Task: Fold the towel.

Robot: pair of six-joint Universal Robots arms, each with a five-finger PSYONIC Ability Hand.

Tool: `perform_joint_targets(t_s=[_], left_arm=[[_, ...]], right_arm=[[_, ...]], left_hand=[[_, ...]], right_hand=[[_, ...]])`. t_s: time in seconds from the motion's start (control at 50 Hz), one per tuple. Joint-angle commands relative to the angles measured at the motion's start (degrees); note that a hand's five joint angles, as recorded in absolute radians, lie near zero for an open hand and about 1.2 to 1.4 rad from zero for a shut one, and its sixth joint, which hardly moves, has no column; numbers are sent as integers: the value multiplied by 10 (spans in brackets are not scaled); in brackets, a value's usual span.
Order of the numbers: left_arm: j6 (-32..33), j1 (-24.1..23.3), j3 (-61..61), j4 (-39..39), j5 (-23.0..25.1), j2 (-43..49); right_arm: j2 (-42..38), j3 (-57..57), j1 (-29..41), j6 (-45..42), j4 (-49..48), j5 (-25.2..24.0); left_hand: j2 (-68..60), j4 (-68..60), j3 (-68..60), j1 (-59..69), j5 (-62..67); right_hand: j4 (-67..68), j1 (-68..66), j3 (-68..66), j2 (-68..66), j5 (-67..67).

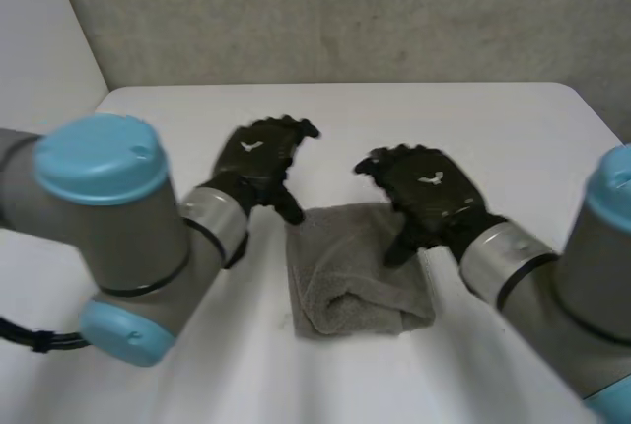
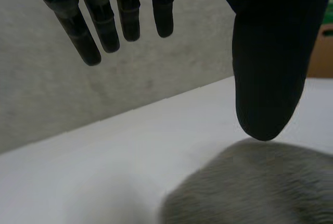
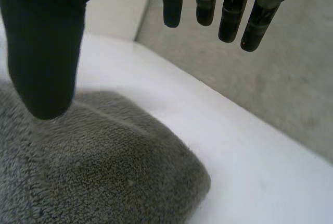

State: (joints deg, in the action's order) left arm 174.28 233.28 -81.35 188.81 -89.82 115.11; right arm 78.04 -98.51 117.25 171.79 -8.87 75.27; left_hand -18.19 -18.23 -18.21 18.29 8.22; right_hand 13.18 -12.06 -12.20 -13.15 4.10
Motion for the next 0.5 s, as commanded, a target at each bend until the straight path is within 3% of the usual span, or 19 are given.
perform_joint_targets(t_s=[0.02, 0.24, 0.32, 0.5], left_arm=[[-43, -36, 29, -31, -1, 81], [-29, -21, -1, -80, -73, 117], [-9, -5, -16, -80, -75, 114], [43, -8, -24, -81, -76, 89]], right_arm=[[-23, -18, -69, 85, 18, -61], [-130, 7, -74, -24, 23, -58], [-161, 23, -64, -37, 23, -49], [-163, 84, -32, -103, 60, 36]], left_hand=[[-31, -31, -31, 30, 31], [-9, -9, -9, 8, 9], [4, 4, 4, -5, -4], [55, 55, 55, -56, -55]], right_hand=[[-32, 21, 22, 32, -41], [-32, 21, 22, 32, -41], [-32, 21, 22, 32, -41], [-32, 21, 22, 32, -41]])
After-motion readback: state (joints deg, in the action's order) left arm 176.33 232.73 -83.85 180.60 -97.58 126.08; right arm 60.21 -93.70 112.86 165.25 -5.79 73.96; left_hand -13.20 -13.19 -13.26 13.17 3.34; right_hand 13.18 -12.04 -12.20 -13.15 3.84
